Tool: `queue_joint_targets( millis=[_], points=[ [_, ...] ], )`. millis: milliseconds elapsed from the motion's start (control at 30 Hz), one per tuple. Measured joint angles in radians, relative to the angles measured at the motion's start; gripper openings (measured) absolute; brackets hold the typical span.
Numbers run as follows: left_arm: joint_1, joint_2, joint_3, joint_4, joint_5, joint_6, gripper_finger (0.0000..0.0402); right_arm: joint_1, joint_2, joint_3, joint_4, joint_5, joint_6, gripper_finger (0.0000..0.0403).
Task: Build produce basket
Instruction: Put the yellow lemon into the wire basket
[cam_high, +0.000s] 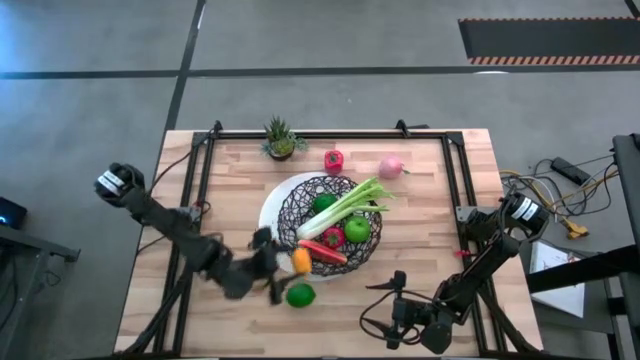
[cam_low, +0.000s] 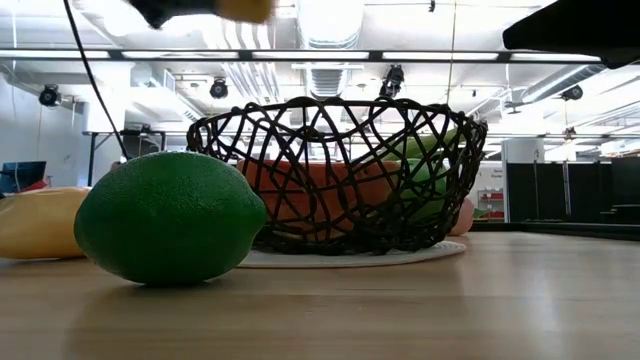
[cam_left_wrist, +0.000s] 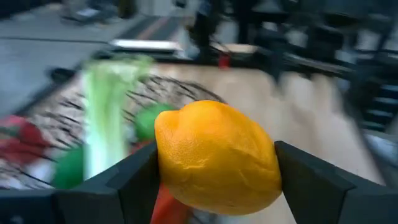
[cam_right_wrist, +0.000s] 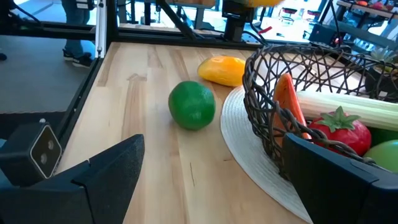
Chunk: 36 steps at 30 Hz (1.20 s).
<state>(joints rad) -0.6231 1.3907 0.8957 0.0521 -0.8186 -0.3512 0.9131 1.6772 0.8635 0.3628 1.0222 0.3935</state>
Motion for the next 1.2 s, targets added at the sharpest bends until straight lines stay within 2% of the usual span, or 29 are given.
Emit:
queue_joint_targets(
  millis=[67, 133, 200, 333, 467, 533, 767, 1200],
  points=[
    [0.087, -0.001, 0.008, -0.010, 0.024, 0.020, 0.0263, -0.002, 0.000, 0.000, 0.010, 0.000, 0.000, 0.0363],
    [0.183, -0.002, 0.015, -0.070, 0.110, 0.019, 0.0263, -0.004, 0.000, 0.000, 0.018, 0.000, 0.000, 0.0363],
    [0.272, -0.001, 0.031, -0.178, 0.196, 0.019, 0.0263, -0.004, 0.000, 0.000, 0.018, 0.000, 0.004, 0.0363],
    [0.432, -0.001, 0.077, -0.425, 0.277, 0.040, 0.0263, -0.004, 0.000, 0.000, 0.018, 0.000, 0.007, 0.0363],
    [0.548, -0.001, 0.076, -0.459, 0.480, 0.189, 0.0263, -0.006, 0.000, 0.000, 0.019, 0.002, 0.007, 0.0363],
    [0.582, 0.009, 0.072, -0.457, 0.544, 0.232, 0.0263, -0.009, 0.000, 0.000, 0.021, 0.003, 0.009, 0.0363],
    [0.622, 0.086, 0.067, -0.462, 0.562, 0.361, 0.0263, -0.024, 0.000, 0.000, 0.024, 0.002, 0.026, 0.0363],
    [0.639, 0.222, 0.111, -0.456, 0.564, 0.417, 0.0264, -0.026, 0.000, 0.000, 0.039, 0.001, 0.025, 0.0363]
  ],
)
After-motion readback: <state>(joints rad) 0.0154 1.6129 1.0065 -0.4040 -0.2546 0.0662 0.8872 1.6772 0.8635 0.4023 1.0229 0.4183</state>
